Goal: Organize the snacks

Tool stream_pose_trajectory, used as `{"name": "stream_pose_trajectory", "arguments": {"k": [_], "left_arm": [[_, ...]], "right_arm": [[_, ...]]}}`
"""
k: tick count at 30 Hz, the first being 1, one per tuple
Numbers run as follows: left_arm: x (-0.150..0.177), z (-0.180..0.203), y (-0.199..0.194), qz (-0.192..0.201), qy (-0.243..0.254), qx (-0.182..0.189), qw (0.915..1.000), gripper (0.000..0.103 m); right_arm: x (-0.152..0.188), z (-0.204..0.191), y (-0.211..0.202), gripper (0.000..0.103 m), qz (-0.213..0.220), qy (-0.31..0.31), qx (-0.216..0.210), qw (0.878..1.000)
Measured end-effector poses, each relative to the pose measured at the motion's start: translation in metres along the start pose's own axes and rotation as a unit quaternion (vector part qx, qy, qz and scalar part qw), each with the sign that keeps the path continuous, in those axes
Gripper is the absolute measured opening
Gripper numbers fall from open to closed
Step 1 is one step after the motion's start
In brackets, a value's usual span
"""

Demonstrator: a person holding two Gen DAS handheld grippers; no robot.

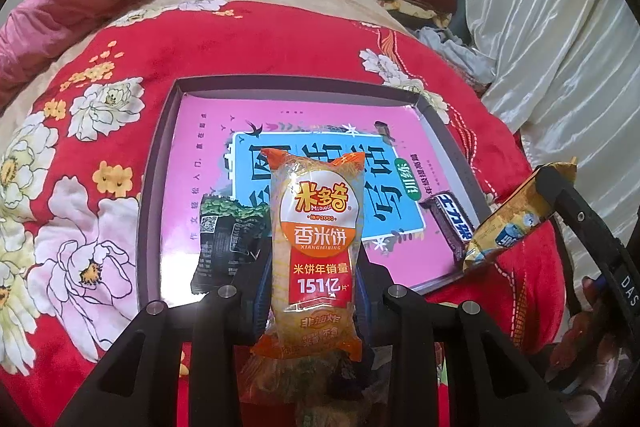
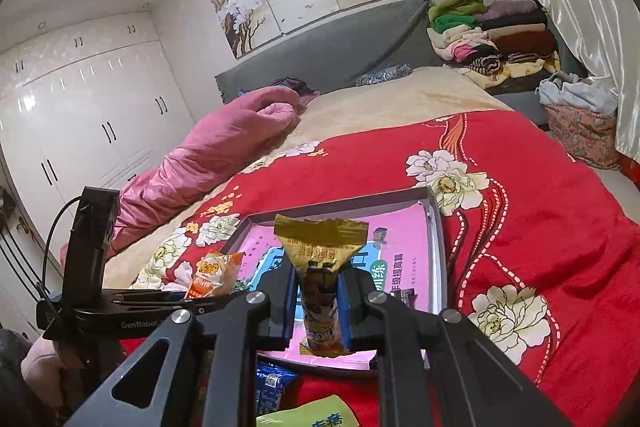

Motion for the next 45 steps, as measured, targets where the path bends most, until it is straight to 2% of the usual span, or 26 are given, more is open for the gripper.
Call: {"name": "stream_pose_trajectory", "arguments": {"k": [11,26,45], "left_arm": [[0.001,0.002,0.013,-0.010,0.005,0.001,0.9999,0.035],[0.002,0.015,0.024,-0.019,0.023,0.011,0.9995,0.035],[-0.002,0.017,0.041,-0.033,0.020,0.012,0.9992,0.035]], "right_arm": [[0.007,0.009,0.016,0.017,-0.033,0.002,0.020,0.999],[0.021,0.005,0.046,0.017,-0.078,-0.014,0.026,0.997],[0.037,0.001,0.071,0.018,-0.117,-0.022,0.026,0.993]]}}
Point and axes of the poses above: each gripper's, at about its wrist camera, not at the fingertips, and y roughly the way its jaws point, z to its right, x to its underside, the point moved 5 cm from there along y, roughly the way its jaws point, and after that the axes turned 1 degree about -y, right-handed, at the moved point
